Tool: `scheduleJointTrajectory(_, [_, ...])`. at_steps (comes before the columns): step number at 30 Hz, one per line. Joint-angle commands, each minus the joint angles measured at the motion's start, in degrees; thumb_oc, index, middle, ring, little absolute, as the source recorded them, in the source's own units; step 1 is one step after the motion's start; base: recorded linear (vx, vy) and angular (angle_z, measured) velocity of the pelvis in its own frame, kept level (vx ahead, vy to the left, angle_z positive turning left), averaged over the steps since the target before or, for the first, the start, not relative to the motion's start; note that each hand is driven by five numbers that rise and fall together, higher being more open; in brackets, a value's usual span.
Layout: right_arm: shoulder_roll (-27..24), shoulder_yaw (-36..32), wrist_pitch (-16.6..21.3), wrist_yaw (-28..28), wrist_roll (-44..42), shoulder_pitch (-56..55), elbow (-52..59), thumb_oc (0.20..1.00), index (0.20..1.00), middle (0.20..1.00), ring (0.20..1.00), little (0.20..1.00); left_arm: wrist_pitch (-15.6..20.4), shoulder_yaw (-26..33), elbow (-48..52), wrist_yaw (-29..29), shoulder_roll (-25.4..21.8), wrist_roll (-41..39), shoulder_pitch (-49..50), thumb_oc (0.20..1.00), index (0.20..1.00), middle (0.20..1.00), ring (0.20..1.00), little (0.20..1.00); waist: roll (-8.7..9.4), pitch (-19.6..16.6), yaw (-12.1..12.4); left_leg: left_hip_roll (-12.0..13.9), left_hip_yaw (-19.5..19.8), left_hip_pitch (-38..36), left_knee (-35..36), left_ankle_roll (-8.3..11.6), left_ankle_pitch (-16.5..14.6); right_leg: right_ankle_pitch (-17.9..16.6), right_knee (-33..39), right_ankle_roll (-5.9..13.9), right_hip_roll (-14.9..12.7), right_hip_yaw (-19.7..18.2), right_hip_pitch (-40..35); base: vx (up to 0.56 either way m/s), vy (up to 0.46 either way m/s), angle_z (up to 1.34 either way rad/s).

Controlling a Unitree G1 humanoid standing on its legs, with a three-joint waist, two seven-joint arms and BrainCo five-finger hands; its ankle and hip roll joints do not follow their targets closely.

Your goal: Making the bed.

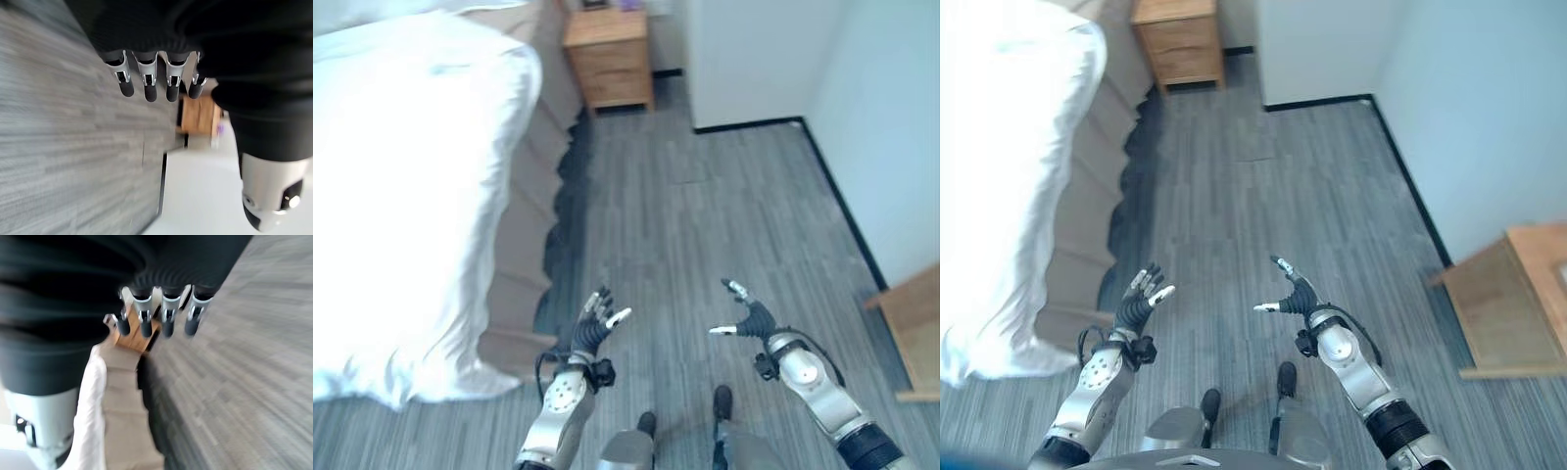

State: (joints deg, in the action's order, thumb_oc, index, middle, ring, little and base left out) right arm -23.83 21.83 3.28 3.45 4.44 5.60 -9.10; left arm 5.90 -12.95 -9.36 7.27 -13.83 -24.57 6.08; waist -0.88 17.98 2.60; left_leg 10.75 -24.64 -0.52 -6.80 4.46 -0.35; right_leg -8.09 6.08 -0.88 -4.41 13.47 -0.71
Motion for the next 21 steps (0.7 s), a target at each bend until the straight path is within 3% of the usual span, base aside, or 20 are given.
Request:
scheduleJointTrajectory(1, [-0.1, -1.9, 2.0, 1.3, 0.1, -2.5, 3.3, 1.0, 1.0, 1.0, 1.0, 1.0, 2.1, 1.9, 3.1, -1.6, -1.9, -0.1, -0.9, 1.0, 1.0, 1.0, 1.0, 1.0, 1.19, -3.2, -1.1, 1.4, 4.2, 3.2, -1.4, 2.19, 1.8, 9.0, -1.1, 8.38, -6.7, 3.1, -4.9, -0.09, -0.031, 1.45])
scheduleJointTrajectory(4, [0.4, -3.3, 1.8, 0.9, -0.3, -3.8, 3.2, 1.0, 1.0, 1.0, 1.0, 1.0, 1.3, 2.4, 1.3, -2.7, -1.9, 0.2, 0.1, 1.0, 1.0, 1.0, 1.0, 1.0, 1.3, -4.7, -1.3, 1.7, 4.6, 0.5, -0.3, 2.68, 0.3, 8.2, -1.1, 8.48, -8.2, 6.8, -5.3, -0.05, 0.073, 0.28])
scheduleJointTrajectory(7, [1.1, -3.0, 1.6, 0.3, -0.5, -4.1, 2.7, 1.0, 1.0, 1.0, 1.0, 1.0, 0.8, 1.9, 0.5, -2.6, -1.5, 0.6, 1.5, 1.0, 1.0, 1.0, 1.0, 1.0, 0.41, -5.7, -1.0, 0.2, 11.0, -3.3, 7.1, 2.53, 0.1, 7.3, -1.7, 9.27, -7.9, 6.8, -4.8, 0.04, 0.179, 0.34])
scheduleJointTrajectory(10, [2.2, -4.6, 1.6, 0.9, -1.0, -5.3, 2.4, 1.0, 1.0, 1.0, 1.0, 1.0, 0.0, 1.1, -0.4, -3.7, -2.4, 1.6, 1.4, 1.0, 1.0, 1.0, 1.0, 1.0, 1.27, -6.5, -1.5, -0.3, 11.7, -4.3, 11.5, 2.07, 1.1, 6.2, -3.4, 9.93, -8.7, 7.0, -3.7, 0.0, 0.154, 0.21])
scheduleJointTrajectory(14, [3.8, -5.7, 1.7, 1.2, -2.5, -6.3, 2.2, 1.0, 1.0, 1.0, 1.0, 1.0, -0.3, 0.5, -0.6, -4.3, -4.3, 2.6, 0.9, 1.0, 1.0, 1.0, 1.0, 1.0, 2.31, -5.8, -1.8, -1.2, 12.1, -4.2, 11.8, 0.91, 0.8, 6.7, -9.0, 10.79, -9.4, 4.1, -0.6, -0.05, 0.126, 0.16])
scheduleJointTrajectory(17, [5.6, -6.2, 2.2, 1.8, -3.9, -7.0, 1.4, 1.0, 1.0, 1.0, 1.0, 1.0, -0.1, 0.8, -1.3, -3.4, -5.7, 3.9, -1.5, 1.0, 1.0, 1.0, 1.0, 1.0, 2.53, -4.5, -2.7, -1.9, 12.8, -4.0, 11.8, -0.14, 0.2, 8.5, -14.7, 12.3, -6.9, -4.6, 3.7, -0.09, 0.102, -0.04])
scheduleJointTrajectory(18, [5.7, -6.0, 2.5, 1.4, -4.6, -7.4, 1.5, 1.0, 1.0, 1.0, 1.0, 1.0, 0.3, 0.8, -1.1, -3.5, -5.8, 3.8, -1.4, 1.0, 1.0, 1.0, 1.0, 1.0, 2.56, -4.6, -2.9, -2.1, 12.6, -4.2, 11.8, -0.36, 0.1, 9.1, -14.2, 11.85, -5.8, -6.4, 3.3, -0.02, 0.058, -0.07])
scheduleJointTrajectory(21, [5.4, -5.7, 2.6, 0.3, -6.1, -8.5, 0.9, 1.0, 1.0, 1.0, 1.0, 1.0, 0.6, 0.9, 0.0, -4.3, -5.7, 3.9, -0.7, 1.0, 1.0, 1.0, 1.0, 1.0, 2.59, -5.5, -2.6, -3.2, 12.3, -4.6, 11.8, -0.68, -0.1, 9.9, -9.8, 10.38, -5.6, -6.5, 0.0, 0.03, 0.018, -0.15])
